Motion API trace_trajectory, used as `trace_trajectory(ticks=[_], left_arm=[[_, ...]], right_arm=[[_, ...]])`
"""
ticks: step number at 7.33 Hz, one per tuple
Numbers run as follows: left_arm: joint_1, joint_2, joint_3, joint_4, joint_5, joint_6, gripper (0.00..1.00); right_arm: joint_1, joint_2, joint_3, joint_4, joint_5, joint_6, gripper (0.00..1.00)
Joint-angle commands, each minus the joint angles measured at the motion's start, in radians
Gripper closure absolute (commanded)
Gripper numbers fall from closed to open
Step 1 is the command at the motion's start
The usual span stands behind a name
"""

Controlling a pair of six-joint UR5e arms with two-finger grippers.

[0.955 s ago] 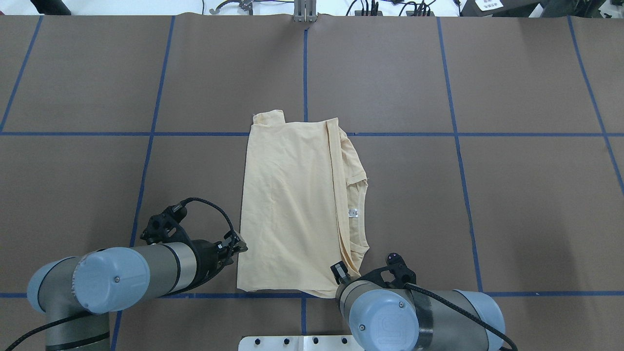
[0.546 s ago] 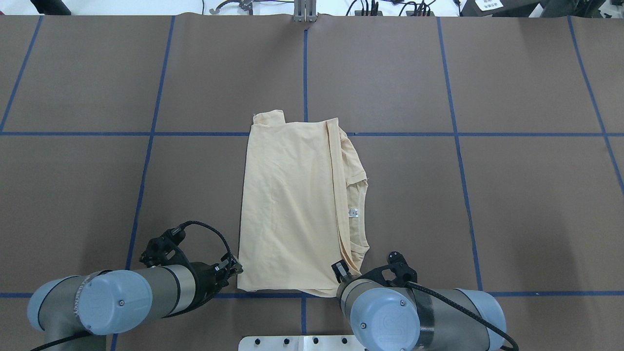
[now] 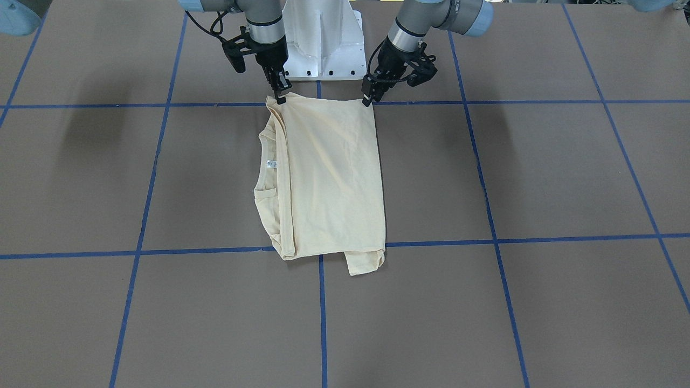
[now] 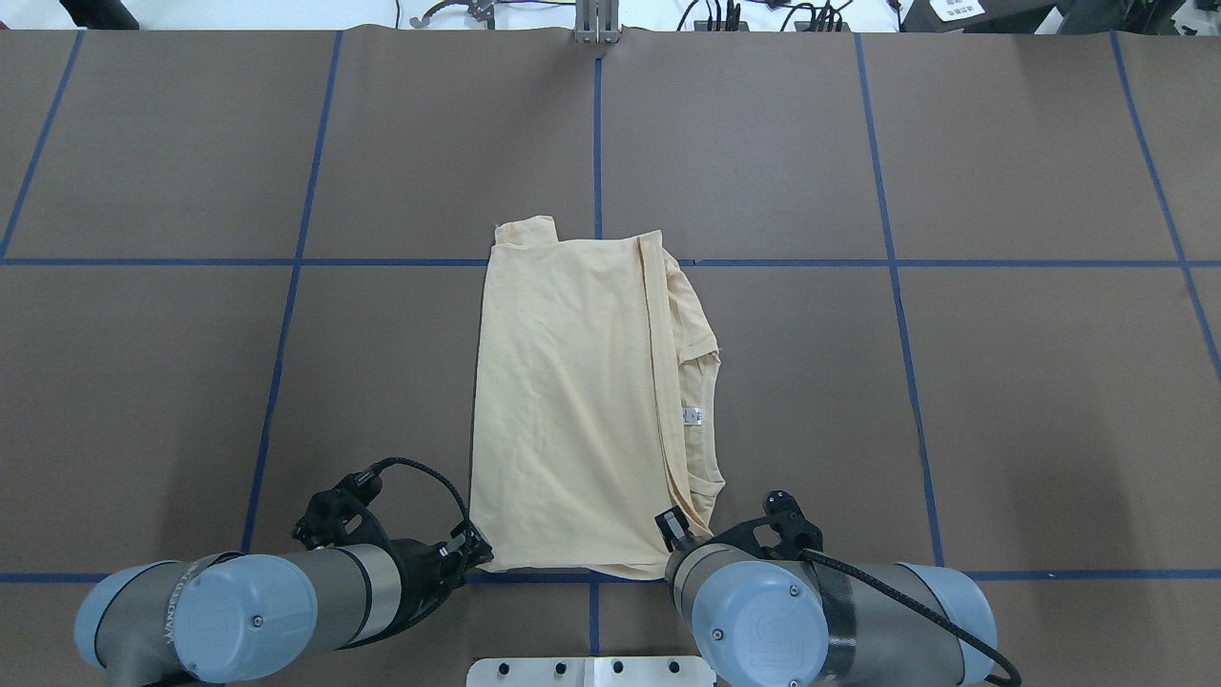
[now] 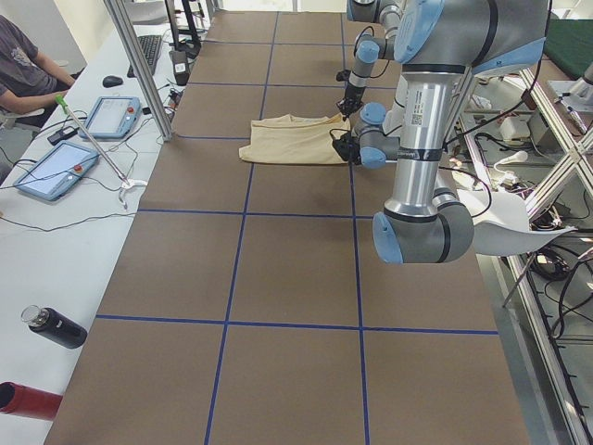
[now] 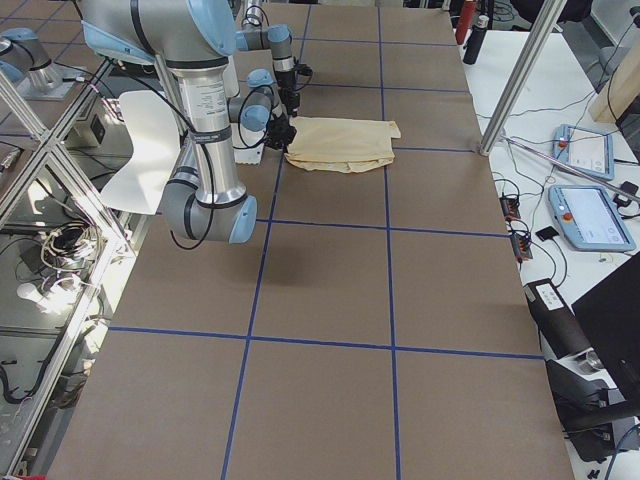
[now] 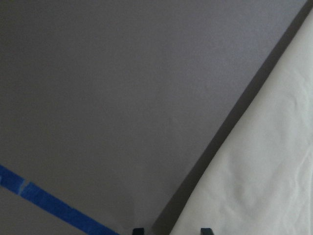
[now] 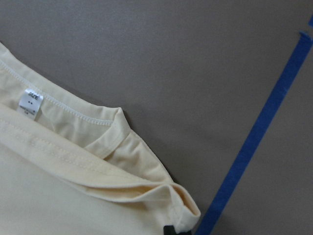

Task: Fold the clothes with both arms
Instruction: 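Lower the left gripper to the other near corner of the folded shirt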

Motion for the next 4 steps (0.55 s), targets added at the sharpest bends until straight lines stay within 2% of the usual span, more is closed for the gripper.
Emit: trace_trajectory(ticks=[1, 4], left_arm=[[0.013, -0.013, 0.011, -0.002, 0.0, -0.001, 0.52], [0.009, -0.016, 0.028, 0.0, 0.003, 0.007, 0.58]], right_arm=[[0.0, -0.002, 0.003, 0.0, 0.0, 0.0, 1.0], [0.002, -0.003, 0.004, 0.0, 0.0, 0.0, 1.0]])
